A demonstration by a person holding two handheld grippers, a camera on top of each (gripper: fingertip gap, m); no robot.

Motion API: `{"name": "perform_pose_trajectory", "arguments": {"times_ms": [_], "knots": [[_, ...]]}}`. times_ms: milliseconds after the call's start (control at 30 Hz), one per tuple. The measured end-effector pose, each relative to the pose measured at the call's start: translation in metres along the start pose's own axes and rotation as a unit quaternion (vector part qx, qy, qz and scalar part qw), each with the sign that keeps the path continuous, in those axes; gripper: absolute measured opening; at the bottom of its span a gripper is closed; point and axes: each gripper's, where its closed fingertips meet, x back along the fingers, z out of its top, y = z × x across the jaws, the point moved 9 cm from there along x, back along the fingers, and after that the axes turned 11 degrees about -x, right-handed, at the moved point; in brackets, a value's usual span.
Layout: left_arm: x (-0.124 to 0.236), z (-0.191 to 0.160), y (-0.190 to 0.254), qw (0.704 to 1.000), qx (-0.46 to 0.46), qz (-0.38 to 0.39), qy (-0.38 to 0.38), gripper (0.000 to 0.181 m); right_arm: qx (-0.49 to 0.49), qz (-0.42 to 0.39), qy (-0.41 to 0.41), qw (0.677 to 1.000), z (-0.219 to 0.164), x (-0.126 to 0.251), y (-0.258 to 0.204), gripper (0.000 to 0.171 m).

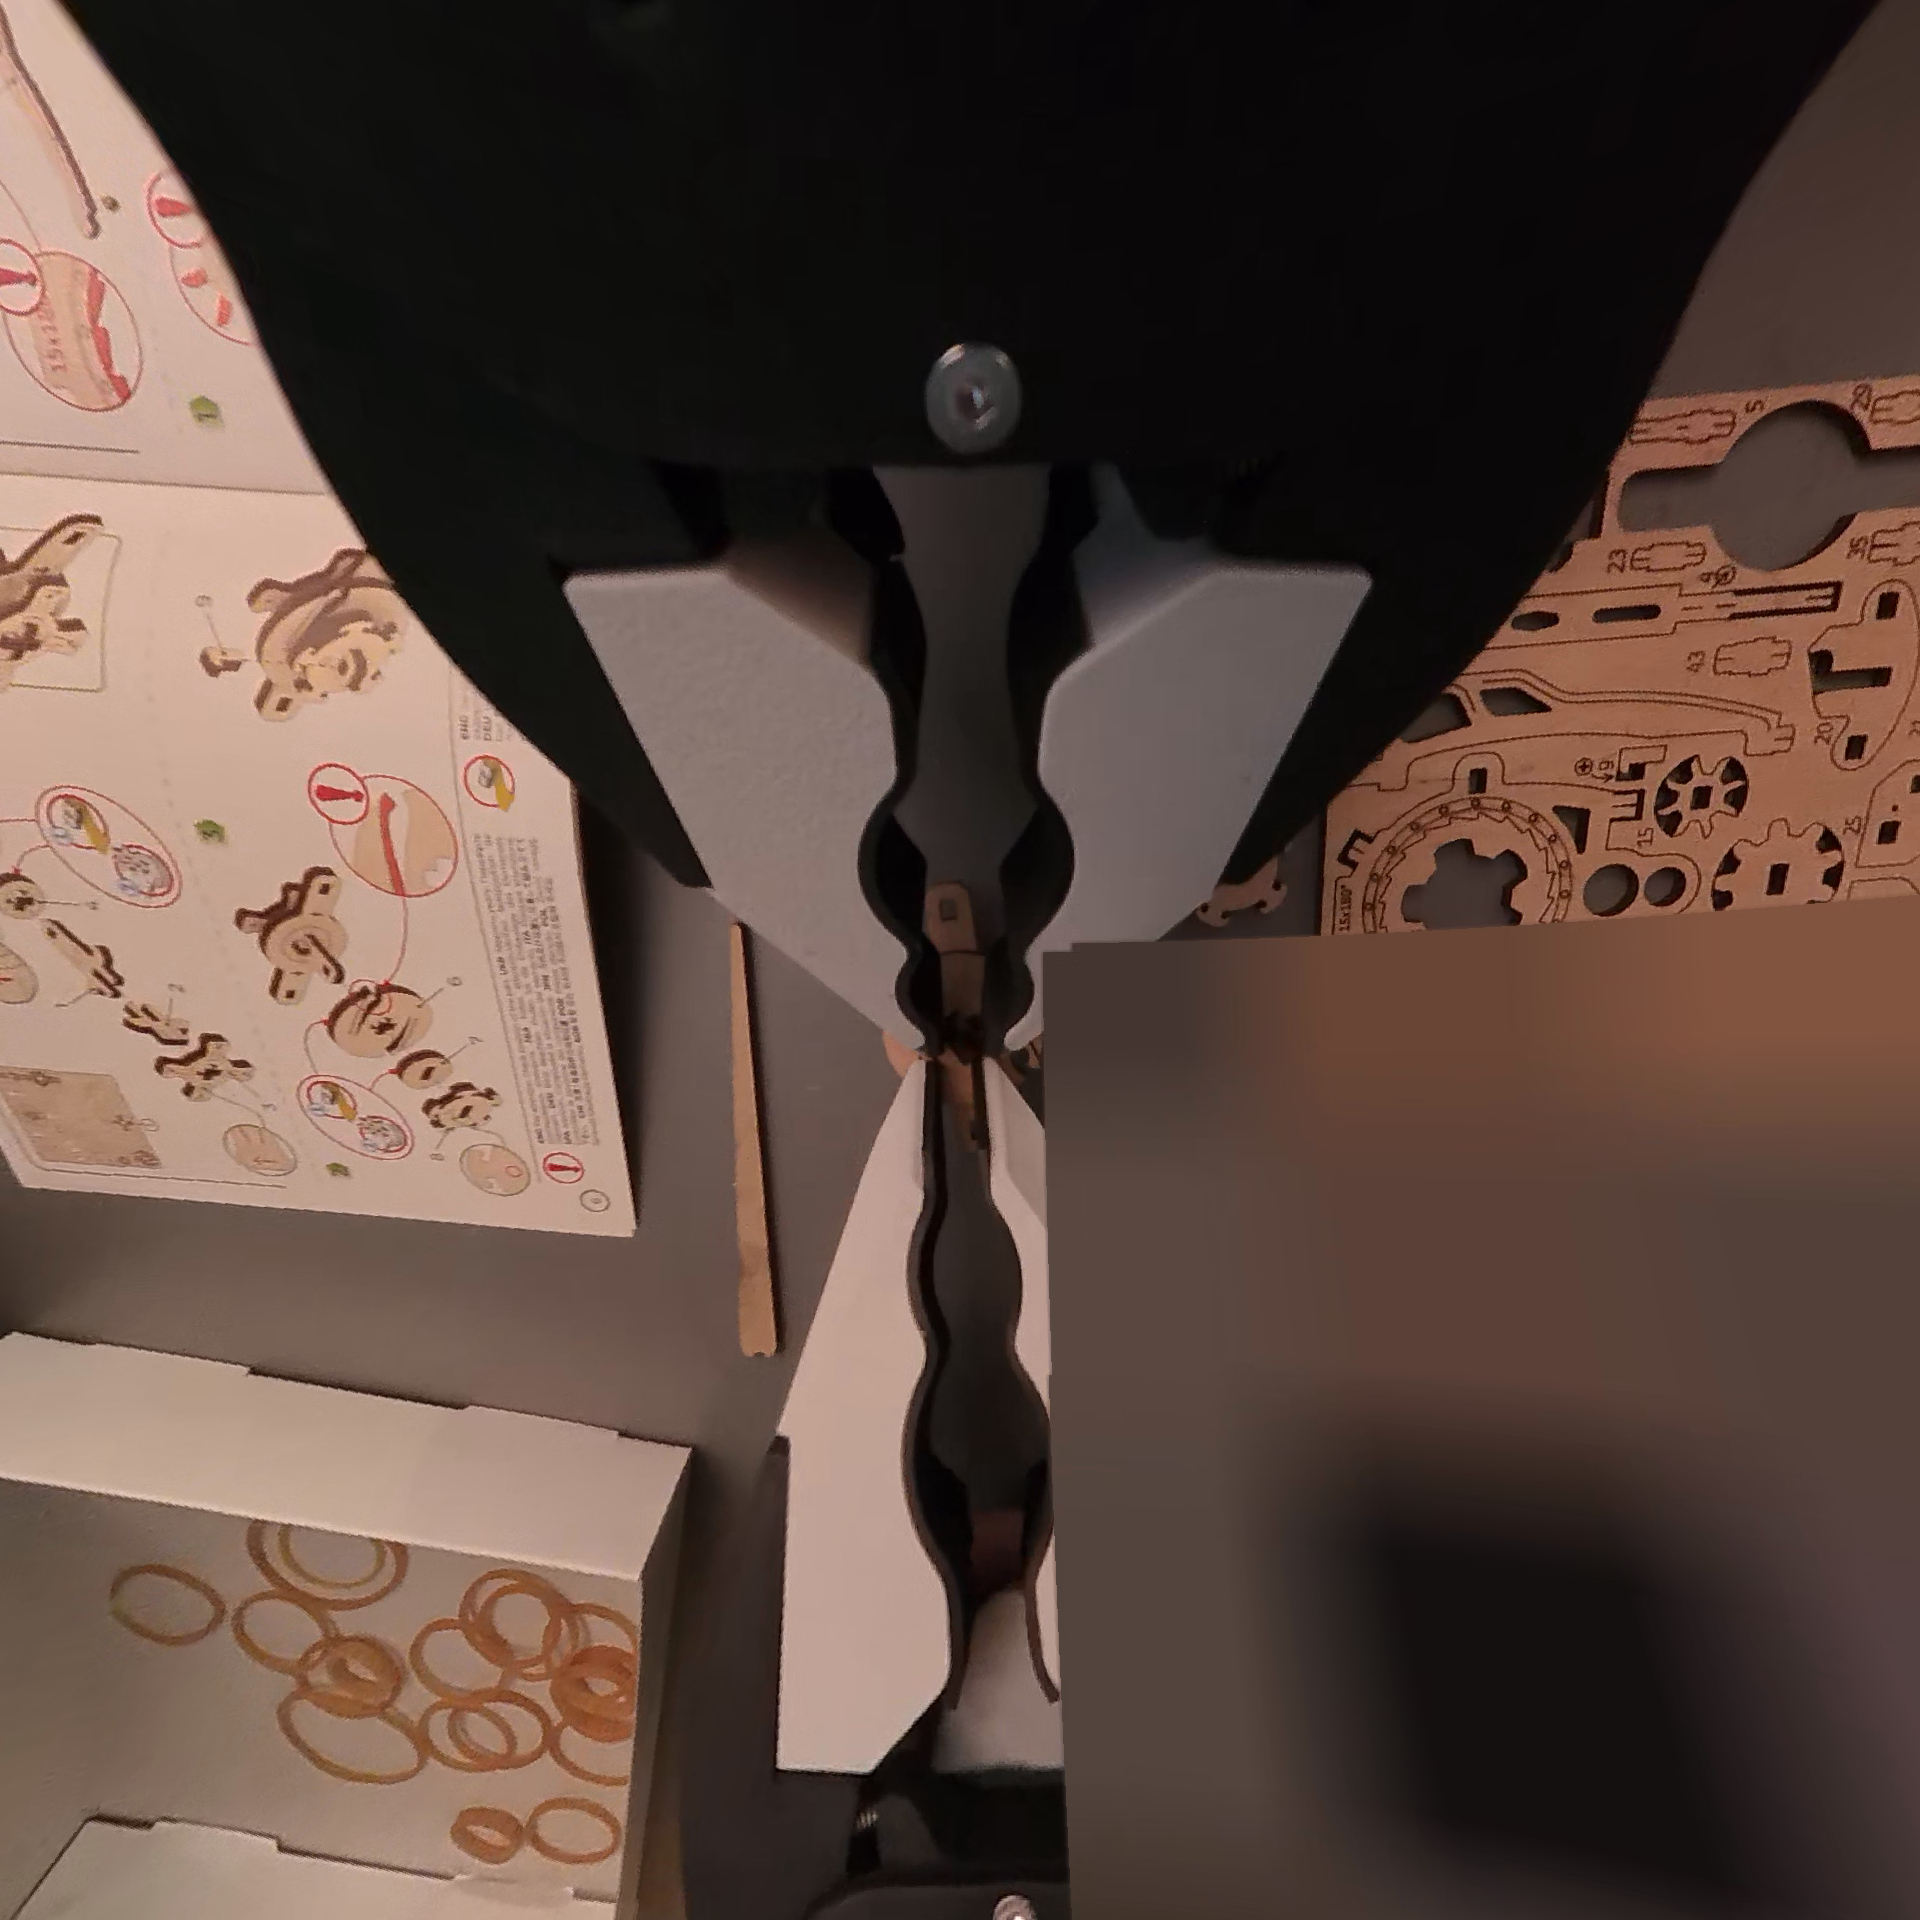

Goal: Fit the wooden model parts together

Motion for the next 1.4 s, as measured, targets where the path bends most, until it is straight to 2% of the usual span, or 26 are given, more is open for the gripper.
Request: {"name": "perform_pose_trajectory", "arguments": {"times_ms": [33, 1033, 1167, 1267, 1400], "knots": [[0.0, 0.0, 0.0, 1.0, 0.0, 0.001, -0.001, 0.005, -0.003, 0.003, 0.0, 1.0, 0.0, 0.0, 0.0, 0.01], [0.0, 0.0, -0.001, 1.0, 0.027, -0.012, 0.001, 0.003, -0.031, -0.003, -0.03, 0.999, 0.002, 0.0, 0.0, 0.012], [0.0, 0.0, 0.0, 1.0, 0.016, -0.011, 0.001, 0.003, -0.041, 0.02, 0.003, 0.999, 0.0, 0.0, 0.003, 0.009], [0.0, -0.001, -0.002, 1.0, 0.017, -0.018, 0.001, 0.003, -0.017, 0.019, -0.007, 1.0, 0.004, 0.001, 0.004, 0.008], [0.001, -0.001, -0.001, 1.0, 0.007, -0.019, 0.001, 0.002, -0.021, 0.015, 0.025, 0.999, 0.007, 0.015, 0.009, 0.001]]}}
